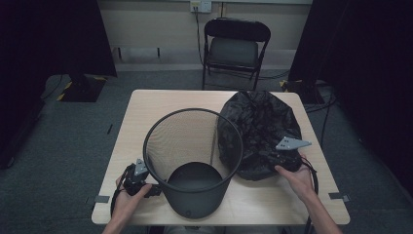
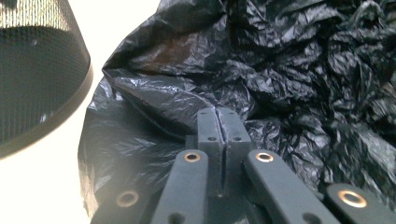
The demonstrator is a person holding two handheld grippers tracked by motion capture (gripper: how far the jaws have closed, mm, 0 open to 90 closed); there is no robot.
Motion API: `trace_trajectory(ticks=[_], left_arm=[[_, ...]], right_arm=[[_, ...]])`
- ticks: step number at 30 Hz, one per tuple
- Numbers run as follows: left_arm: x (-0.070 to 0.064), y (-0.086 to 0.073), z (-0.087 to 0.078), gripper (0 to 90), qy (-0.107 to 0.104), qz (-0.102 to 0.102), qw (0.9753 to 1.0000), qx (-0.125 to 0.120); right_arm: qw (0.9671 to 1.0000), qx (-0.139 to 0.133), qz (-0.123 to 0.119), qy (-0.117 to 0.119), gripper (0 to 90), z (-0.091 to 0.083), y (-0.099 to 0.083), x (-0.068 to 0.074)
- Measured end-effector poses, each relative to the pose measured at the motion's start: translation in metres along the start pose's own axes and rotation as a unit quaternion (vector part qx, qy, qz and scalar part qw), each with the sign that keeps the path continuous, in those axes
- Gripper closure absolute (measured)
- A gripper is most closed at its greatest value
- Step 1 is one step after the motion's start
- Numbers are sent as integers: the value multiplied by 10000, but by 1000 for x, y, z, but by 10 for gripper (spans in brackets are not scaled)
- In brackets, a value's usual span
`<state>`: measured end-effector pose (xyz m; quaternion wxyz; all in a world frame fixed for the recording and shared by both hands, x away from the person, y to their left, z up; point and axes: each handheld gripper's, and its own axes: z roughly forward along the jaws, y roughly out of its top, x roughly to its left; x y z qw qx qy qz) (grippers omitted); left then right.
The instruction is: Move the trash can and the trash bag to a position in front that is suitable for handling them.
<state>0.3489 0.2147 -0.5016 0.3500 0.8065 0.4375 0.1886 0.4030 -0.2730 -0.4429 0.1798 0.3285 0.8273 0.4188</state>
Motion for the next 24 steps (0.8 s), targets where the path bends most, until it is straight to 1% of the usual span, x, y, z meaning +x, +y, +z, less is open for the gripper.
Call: trace_trajectory(ticks=[3,6,7,8,11,14,21,24], left_arm=[[0,1,1,96,-19,30,10000,29],[-1,2,4,59,-19,15,10000,47],[0,3,4,53,-16,21,10000,50],[0,3,4,53,-16,21,10000,50],[-1,2,3,53,-19,18,10000,58],[-1,2,3,53,-19,15,10000,58],[-1,2,3,52,-19,4,10000,48],[-1,2,3,52,-24,6,10000,50]], right_arm=[[9999,92,-105,-47,889,-8,-8,5],[9999,27,-100,18,889,-17,-12,10],[9999,-38,-87,53,889,-23,-14,12],[9999,-38,-87,53,889,-23,-14,12],[9999,-48,-98,98,889,-32,-20,18],[9999,-68,-16,140,888,-42,-31,22],[9997,-87,131,184,883,-60,-46,28],[9998,-70,124,153,882,-68,-53,30]])
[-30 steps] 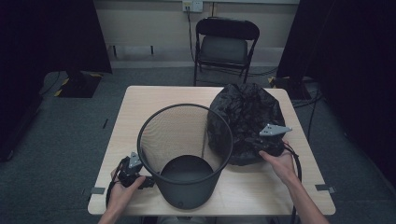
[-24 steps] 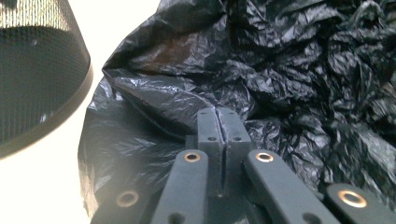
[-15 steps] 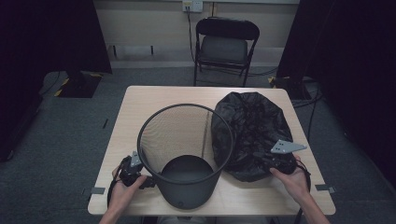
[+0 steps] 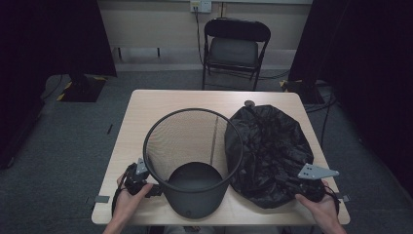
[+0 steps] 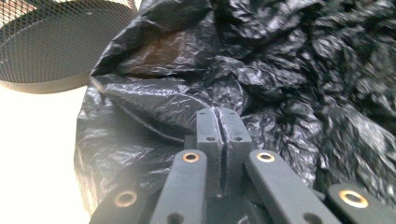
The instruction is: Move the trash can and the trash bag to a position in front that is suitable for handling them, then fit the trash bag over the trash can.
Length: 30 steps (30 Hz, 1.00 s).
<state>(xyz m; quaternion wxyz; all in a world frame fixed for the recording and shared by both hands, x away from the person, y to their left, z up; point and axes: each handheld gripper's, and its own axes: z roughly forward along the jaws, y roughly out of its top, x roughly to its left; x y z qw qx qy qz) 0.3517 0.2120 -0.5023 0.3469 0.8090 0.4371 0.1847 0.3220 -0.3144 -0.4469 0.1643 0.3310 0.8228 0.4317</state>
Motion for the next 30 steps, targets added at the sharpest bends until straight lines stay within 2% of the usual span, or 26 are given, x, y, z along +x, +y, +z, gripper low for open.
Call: trace_trajectory(ticks=[4,11,12,15,18,22,26,30], left_arm=[[0,0,0,52,5,1,10000,1],[1,0,0,46,4,20,10000,17],[1,0,0,47,5,22,10000,17],[1,0,0,47,6,20,10000,17],[1,0,0,47,6,20,10000,19],[0,0,0,46,12,21,10000,19],[1,0,0,46,11,22,10000,18],[1,0,0,45,15,24,10000,16]], right_arm=[[9999,-1,84,-57,882,-12,-9,1],[9999,0,82,84,845,-26,-21,16],[9999,-19,76,90,808,-27,-22,18],[9998,-96,142,125,549,-30,-20,21],[9993,-269,239,78,403,-31,-13,19],[9987,-444,223,-60,274,-28,7,14],[9980,-543,158,-295,207,-20,30,3],[9979,-514,169,-344,201,-5,47,-12]])
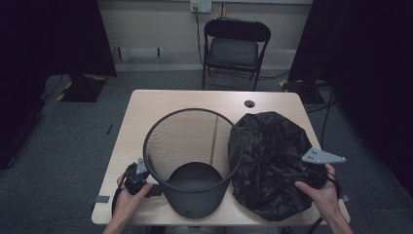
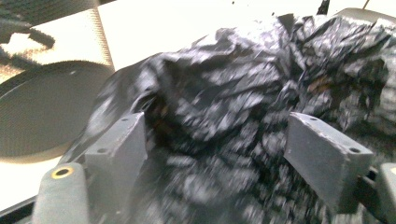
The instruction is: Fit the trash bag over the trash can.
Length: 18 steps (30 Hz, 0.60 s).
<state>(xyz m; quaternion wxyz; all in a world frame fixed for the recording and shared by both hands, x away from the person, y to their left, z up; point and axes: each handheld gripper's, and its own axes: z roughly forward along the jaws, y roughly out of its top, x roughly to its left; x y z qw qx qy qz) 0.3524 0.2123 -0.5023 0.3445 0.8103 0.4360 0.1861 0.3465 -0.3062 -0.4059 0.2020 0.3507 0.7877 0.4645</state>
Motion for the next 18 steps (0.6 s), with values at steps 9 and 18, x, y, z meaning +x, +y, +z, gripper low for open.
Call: trace_trajectory(ticks=[9,18], left_arm=[[1,0,0,37,-38,16,10000,18],[1,0,0,37,-38,14,10000,19]], right_arm=[[9993,345,33,-128,162,39,26,-22],[9978,662,37,-87,151,69,27,-33]])
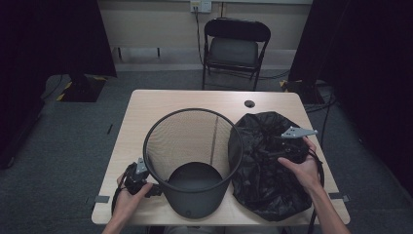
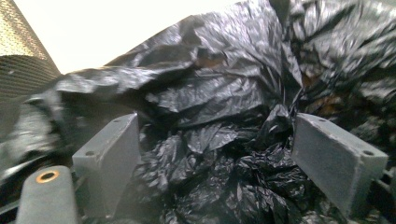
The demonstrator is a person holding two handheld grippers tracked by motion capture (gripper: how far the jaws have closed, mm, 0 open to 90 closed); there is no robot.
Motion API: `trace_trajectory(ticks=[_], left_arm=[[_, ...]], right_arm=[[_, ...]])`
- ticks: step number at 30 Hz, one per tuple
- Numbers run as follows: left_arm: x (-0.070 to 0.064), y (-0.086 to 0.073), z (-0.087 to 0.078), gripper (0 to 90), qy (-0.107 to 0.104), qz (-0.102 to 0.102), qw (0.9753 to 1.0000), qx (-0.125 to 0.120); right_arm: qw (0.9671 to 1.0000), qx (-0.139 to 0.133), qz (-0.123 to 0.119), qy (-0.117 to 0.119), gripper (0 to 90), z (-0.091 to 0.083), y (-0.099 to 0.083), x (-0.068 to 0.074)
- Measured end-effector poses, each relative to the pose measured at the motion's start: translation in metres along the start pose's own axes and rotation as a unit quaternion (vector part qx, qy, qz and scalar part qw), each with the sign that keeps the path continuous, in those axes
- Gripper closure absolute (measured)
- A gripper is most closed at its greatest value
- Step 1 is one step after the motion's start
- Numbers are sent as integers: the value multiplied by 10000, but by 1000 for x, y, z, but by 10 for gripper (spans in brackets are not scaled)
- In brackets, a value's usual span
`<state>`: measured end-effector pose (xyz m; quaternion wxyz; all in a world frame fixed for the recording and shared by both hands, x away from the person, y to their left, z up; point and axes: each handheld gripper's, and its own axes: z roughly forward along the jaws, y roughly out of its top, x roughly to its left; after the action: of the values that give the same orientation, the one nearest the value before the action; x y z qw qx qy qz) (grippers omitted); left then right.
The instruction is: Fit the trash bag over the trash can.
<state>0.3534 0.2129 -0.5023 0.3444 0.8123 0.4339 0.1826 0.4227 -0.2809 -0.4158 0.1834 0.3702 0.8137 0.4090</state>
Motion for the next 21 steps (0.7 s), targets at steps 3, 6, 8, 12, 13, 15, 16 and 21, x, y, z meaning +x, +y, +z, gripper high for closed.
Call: trace_trajectory(ticks=[3,6,8,12,13,15,16,21], left_arm=[[0,0,0,35,-7,-6,10000,3],[0,0,0,30,13,-3,10000,19],[0,0,0,29,17,-5,10000,18],[0,0,0,29,19,-4,10000,19],[0,0,0,29,22,-4,10000,19],[0,0,0,29,22,-7,10000,17],[0,0,0,28,23,1,10000,19],[0,0,0,28,21,-4,10000,21]], right_arm=[[9998,125,117,65,151,10,-3,-5],[9995,323,48,-1,153,18,-6,-5],[9990,437,-23,21,159,22,-9,-4],[9992,366,-184,-26,129,21,-15,-3],[9993,322,-206,-20,135,19,-17,-3],[9991,409,-119,-8,127,18,-20,-5],[9991,414,-94,11,130,17,-22,-7],[9979,638,-94,54,122,27,-34,-8]])
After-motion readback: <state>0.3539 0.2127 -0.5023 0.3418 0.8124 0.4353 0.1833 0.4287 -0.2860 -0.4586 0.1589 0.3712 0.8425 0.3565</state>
